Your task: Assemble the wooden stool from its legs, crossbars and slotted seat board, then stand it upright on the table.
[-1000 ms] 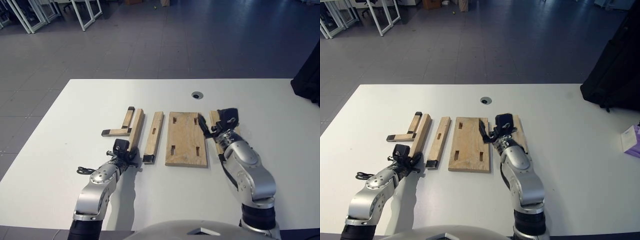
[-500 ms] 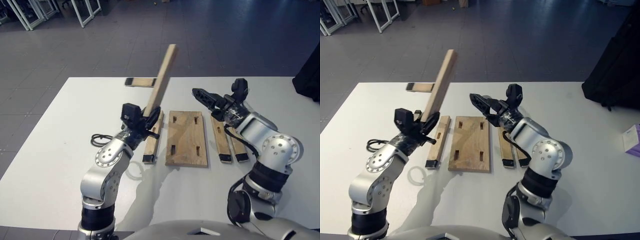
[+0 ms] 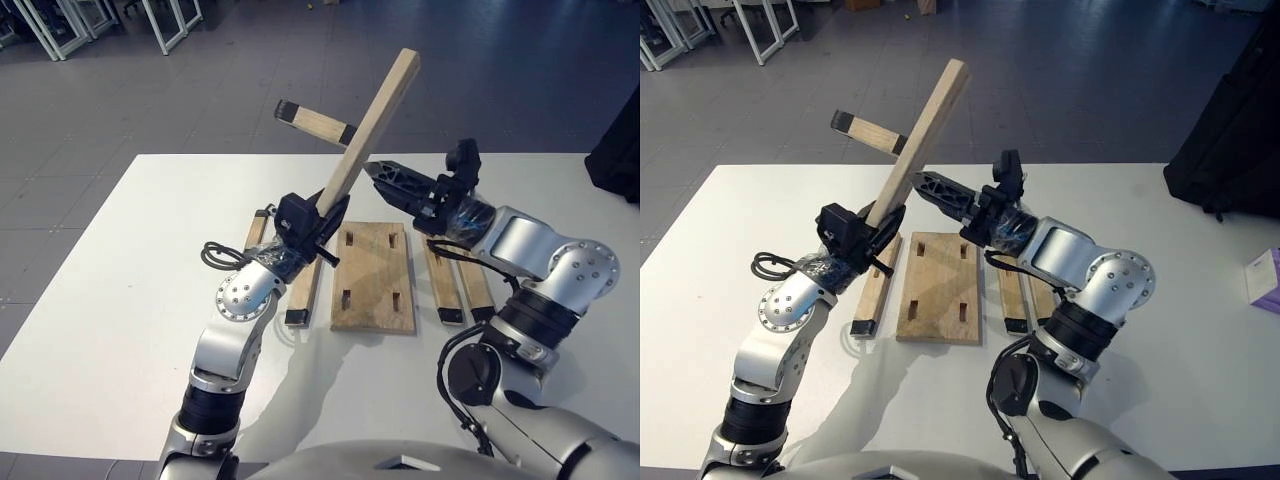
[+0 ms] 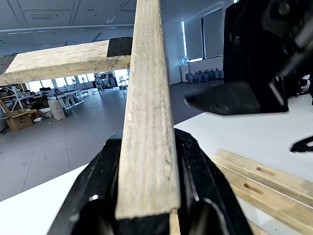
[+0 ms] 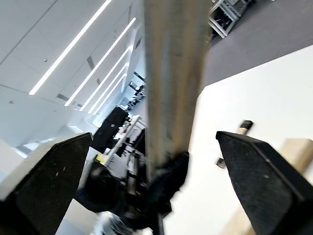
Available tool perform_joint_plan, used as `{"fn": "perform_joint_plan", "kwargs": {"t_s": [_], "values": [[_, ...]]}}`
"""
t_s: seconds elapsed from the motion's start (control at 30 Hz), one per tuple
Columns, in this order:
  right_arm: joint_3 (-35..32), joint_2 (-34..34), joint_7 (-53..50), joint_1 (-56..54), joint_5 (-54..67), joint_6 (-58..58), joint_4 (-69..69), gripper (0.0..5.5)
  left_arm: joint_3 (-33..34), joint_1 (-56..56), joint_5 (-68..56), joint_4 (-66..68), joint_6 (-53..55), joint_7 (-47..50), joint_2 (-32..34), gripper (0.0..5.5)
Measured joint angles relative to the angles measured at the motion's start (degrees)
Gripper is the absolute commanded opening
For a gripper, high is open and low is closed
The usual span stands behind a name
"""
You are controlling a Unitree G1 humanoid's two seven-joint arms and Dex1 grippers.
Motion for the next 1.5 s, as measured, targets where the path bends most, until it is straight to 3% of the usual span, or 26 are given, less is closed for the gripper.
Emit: {"fn": "perform_joint_plan", "kwargs": {"t_s": [0.57, 1.03, 1.23, 1.5], "values": [[7.83, -5.43, -3.68, -0.55, 3.7, -8.14, 8.84, 4.67, -3.5, -1.01, 3.49, -0.48, -2.13, 0.21, -0.74, 1.06], [11.49, -9.79, -2.57, -1.0, 8.07, -10.05, 15.57, 2.11, -5.04, -1.01, 3.52, -0.88, -2.03, -1.11, -0.38, 1.06], [11.76, -11.48, -3.37, -0.63, 10.6, -9.4, 18.21, 2.04, -5.65, -0.66, 3.73, -1.07, -1.93, -1.88, 0.74, 1.06], [11.32, -15.58, -4.61, -0.62, 13.26, -10.23, 20.56, 2.02, -3.04, -0.12, -0.61, -1.36, -1.74, -4.68, 1.93, 2.73]]}}
